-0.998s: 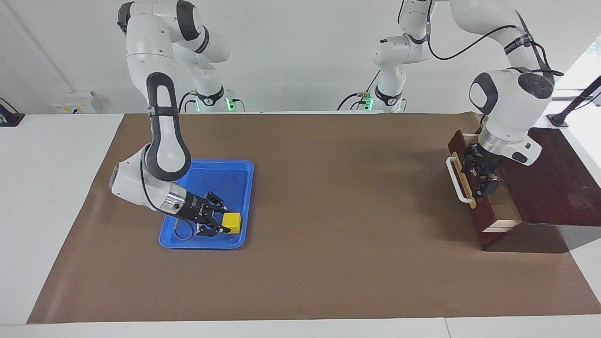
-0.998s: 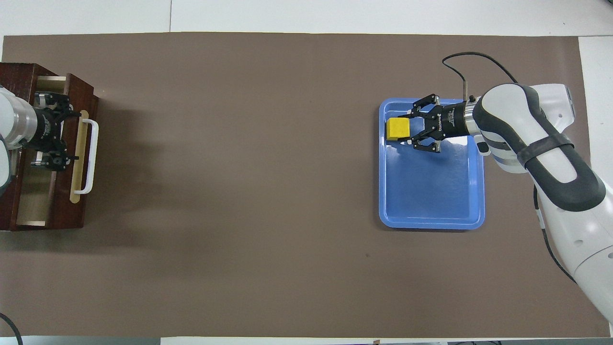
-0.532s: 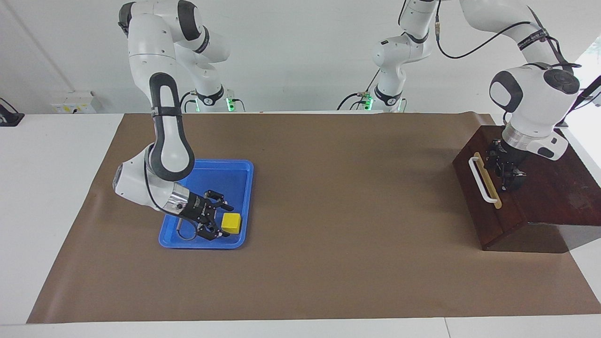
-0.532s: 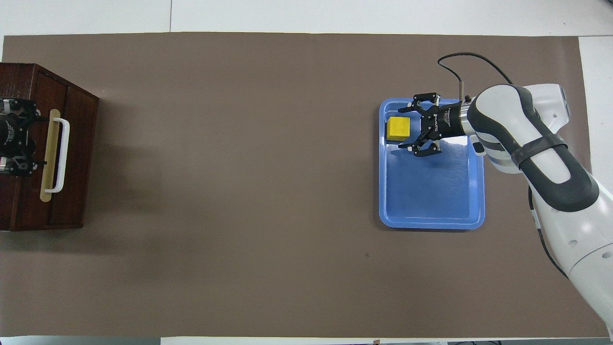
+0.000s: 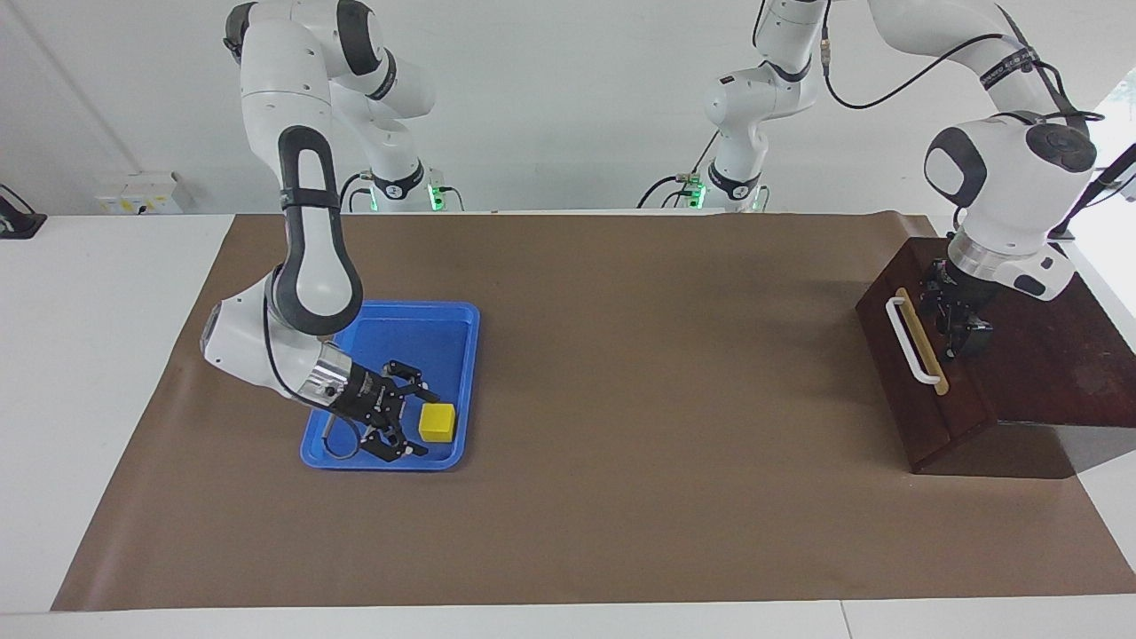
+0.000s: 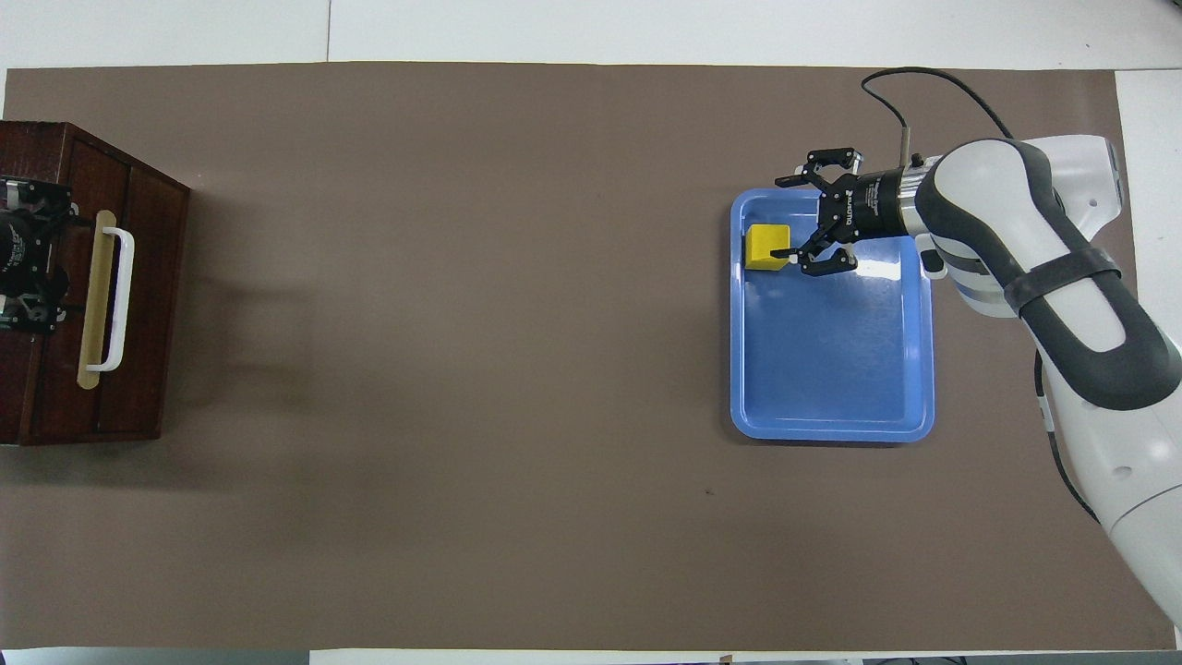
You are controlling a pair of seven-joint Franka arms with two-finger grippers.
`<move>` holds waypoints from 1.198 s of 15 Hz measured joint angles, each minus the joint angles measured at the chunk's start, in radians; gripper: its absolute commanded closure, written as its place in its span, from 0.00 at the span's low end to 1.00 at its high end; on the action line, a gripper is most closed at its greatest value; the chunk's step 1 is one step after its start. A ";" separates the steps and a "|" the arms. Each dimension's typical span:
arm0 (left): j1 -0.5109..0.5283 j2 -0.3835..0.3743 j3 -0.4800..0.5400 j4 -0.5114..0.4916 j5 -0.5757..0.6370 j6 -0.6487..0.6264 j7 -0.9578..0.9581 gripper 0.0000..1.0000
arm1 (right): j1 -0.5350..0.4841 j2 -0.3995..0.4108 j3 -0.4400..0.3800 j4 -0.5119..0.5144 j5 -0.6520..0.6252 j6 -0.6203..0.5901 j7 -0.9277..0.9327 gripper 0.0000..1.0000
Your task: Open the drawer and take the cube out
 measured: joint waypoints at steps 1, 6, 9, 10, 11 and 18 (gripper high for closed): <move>-0.007 -0.009 -0.005 0.028 0.000 -0.038 0.005 0.00 | 0.000 -0.007 0.000 0.018 0.000 -0.007 0.018 0.00; -0.076 -0.053 -0.020 0.130 0.000 -0.179 0.086 0.00 | -0.009 -0.139 -0.013 0.065 -0.164 -0.118 0.039 0.00; -0.090 -0.083 -0.021 0.148 -0.002 -0.234 0.223 0.00 | -0.011 -0.247 -0.011 0.073 -0.340 -0.222 0.015 0.00; -0.089 -0.096 -0.019 0.150 -0.010 -0.245 0.278 0.00 | -0.010 -0.273 -0.010 0.077 -0.389 -0.258 -0.015 0.00; -0.089 -0.110 -0.017 0.151 -0.020 -0.258 0.345 0.00 | -0.010 -0.293 -0.009 0.086 -0.428 -0.298 -0.066 0.00; -0.089 -0.161 -0.011 0.150 -0.030 -0.355 0.864 0.00 | -0.040 -0.420 -0.021 0.129 -0.639 -0.525 -0.595 0.00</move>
